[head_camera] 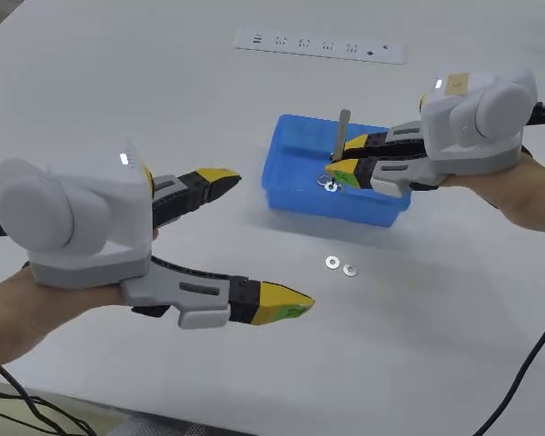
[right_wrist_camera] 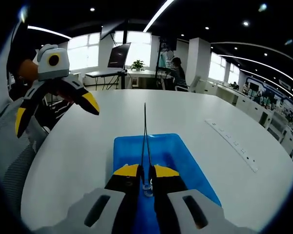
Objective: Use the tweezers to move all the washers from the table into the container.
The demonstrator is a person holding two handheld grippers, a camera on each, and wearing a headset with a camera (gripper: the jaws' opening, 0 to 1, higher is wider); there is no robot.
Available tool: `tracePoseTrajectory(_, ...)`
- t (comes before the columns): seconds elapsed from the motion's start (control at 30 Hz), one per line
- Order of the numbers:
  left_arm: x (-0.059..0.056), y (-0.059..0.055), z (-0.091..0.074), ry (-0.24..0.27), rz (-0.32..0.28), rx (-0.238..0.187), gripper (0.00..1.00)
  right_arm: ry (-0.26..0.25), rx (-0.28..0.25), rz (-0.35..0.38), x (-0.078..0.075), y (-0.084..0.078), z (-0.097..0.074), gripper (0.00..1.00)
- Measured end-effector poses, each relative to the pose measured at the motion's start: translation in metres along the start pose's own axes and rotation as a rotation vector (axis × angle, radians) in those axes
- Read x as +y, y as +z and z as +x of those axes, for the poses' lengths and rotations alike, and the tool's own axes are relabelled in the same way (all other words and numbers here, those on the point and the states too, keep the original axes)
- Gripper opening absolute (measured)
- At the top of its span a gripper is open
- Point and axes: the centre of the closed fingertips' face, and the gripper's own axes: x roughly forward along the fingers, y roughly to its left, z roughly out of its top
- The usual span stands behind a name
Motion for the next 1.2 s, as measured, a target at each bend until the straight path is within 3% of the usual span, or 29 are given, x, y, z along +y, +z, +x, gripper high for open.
tracePoseTrajectory(0.2, 0.001, 0.001, 0.003, -0.003, 0.002, 0.002, 0.99, -0.010, 0.000, -0.009, -0.003, 0.000, -0.003, 0.10)
tracePoseTrajectory(0.4, 0.011, 0.009, 0.008, -0.013, -0.011, -0.019, 0.99, -0.005, -0.008, -0.005, -0.004, 0.003, -0.006, 0.09)
tracePoseTrajectory(0.53, 0.022, 0.022, 0.013, -0.010, 0.000, -0.043, 0.99, -0.002, -0.006, -0.016, -0.003, 0.005, -0.007, 0.08)
tracePoseTrajectory(0.77, 0.037, 0.058, 0.031, -0.050, 0.087, -0.098, 0.96, 0.017, 0.003, -0.054, 0.006, 0.009, -0.007, 0.08)
tracePoseTrajectory(0.83, 0.043, 0.067, 0.039, -0.054, 0.134, -0.101, 0.91, 0.022, 0.005, -0.053, 0.007, 0.008, -0.007, 0.08)
tracePoseTrajectory(1.0, 0.048, 0.082, 0.055, -0.093, 0.127, -0.124, 0.85, 0.028, 0.007, -0.057, 0.009, 0.008, -0.008, 0.08)
tracePoseTrajectory(1.07, 0.050, 0.081, 0.061, -0.107, 0.170, -0.097, 0.74, 0.032, 0.000, -0.053, 0.010, 0.009, -0.010, 0.08)
tracePoseTrajectory(1.13, 0.053, 0.084, 0.064, -0.100, 0.143, -0.112, 0.62, 0.037, -0.001, -0.056, 0.012, 0.010, -0.011, 0.08)
tracePoseTrajectory(1.2, 0.048, 0.086, 0.067, -0.134, 0.120, -0.121, 0.56, 0.040, -0.002, -0.056, 0.013, 0.009, -0.012, 0.08)
